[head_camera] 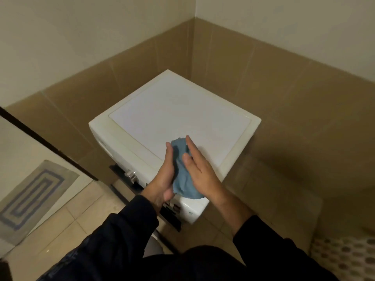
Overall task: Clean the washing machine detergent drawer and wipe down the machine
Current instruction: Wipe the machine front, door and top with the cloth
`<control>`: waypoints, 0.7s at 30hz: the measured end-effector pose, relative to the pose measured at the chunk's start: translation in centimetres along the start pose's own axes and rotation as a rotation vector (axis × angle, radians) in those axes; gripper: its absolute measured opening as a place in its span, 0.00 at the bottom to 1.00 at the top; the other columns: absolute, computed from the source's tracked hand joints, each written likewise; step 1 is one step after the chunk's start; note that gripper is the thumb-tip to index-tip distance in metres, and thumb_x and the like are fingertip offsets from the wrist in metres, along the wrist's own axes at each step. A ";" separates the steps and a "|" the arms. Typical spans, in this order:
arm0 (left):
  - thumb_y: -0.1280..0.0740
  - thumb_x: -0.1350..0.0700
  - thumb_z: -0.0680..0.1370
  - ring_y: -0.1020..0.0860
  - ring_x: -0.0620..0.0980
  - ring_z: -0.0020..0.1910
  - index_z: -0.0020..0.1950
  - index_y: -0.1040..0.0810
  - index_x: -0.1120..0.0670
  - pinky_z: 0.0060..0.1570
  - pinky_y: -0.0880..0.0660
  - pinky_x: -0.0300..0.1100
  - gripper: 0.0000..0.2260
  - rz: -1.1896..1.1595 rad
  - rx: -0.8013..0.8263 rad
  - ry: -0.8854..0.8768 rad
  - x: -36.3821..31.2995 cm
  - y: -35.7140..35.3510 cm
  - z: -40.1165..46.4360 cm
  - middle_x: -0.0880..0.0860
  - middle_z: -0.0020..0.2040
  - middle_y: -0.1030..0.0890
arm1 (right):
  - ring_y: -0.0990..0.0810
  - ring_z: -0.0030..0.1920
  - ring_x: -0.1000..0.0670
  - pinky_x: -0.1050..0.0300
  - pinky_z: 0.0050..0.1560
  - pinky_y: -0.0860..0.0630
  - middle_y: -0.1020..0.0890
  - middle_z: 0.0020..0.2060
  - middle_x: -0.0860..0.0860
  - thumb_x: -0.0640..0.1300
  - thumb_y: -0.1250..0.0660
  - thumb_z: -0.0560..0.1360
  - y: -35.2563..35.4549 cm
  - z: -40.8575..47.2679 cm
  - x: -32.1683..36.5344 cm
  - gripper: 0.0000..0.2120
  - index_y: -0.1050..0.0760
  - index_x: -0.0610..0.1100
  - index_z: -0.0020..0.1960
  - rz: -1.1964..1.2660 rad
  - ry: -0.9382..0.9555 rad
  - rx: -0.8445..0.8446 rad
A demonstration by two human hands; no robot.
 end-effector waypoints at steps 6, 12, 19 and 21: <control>0.32 0.49 0.77 0.23 0.60 0.62 0.64 0.21 0.60 0.70 0.33 0.55 0.20 0.047 0.155 0.053 -3.9 0.1 1.0 0.64 0.65 0.23 | 0.32 0.70 0.61 0.64 0.67 0.36 0.31 0.70 0.61 0.57 0.41 0.81 6.8 0.1 2.1 0.20 0.35 0.56 0.72 0.165 -0.048 -0.462; 0.36 0.51 0.81 0.21 0.58 0.62 0.67 0.26 0.62 0.62 0.25 0.50 0.19 0.348 0.323 0.052 -9.5 -0.9 1.9 0.62 0.62 0.20 | 0.19 0.61 0.43 0.42 0.62 0.23 0.18 0.60 0.46 0.65 0.41 0.78 1.4 1.3 -0.8 0.27 0.24 0.47 0.66 0.693 -0.355 -0.278; 0.39 0.47 0.82 0.18 0.48 0.55 0.65 0.24 0.54 0.55 0.22 0.42 0.16 0.813 0.495 0.040 -11.8 -5.2 2.1 0.51 0.56 0.16 | 0.18 0.60 0.46 0.50 0.57 0.20 0.22 0.65 0.47 0.38 0.25 0.68 4.1 -1.9 1.0 0.34 0.31 0.48 0.71 0.756 -0.143 -0.798; 0.39 0.46 0.82 0.17 0.49 0.54 0.63 0.24 0.53 0.54 0.21 0.44 0.16 0.841 0.531 0.045 -11.3 -6.9 1.5 0.52 0.56 0.16 | 0.18 0.58 0.46 0.51 0.55 0.19 0.23 0.64 0.46 0.34 0.25 0.68 4.8 -4.3 1.6 0.37 0.33 0.48 0.73 0.745 -0.116 -0.886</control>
Point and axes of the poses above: each hand's wrist, its own z-axis towards the middle knuckle, its own y-axis out of the back of the hand, x = y × z, the point moved 10 cm from there along z, towards the middle knuckle
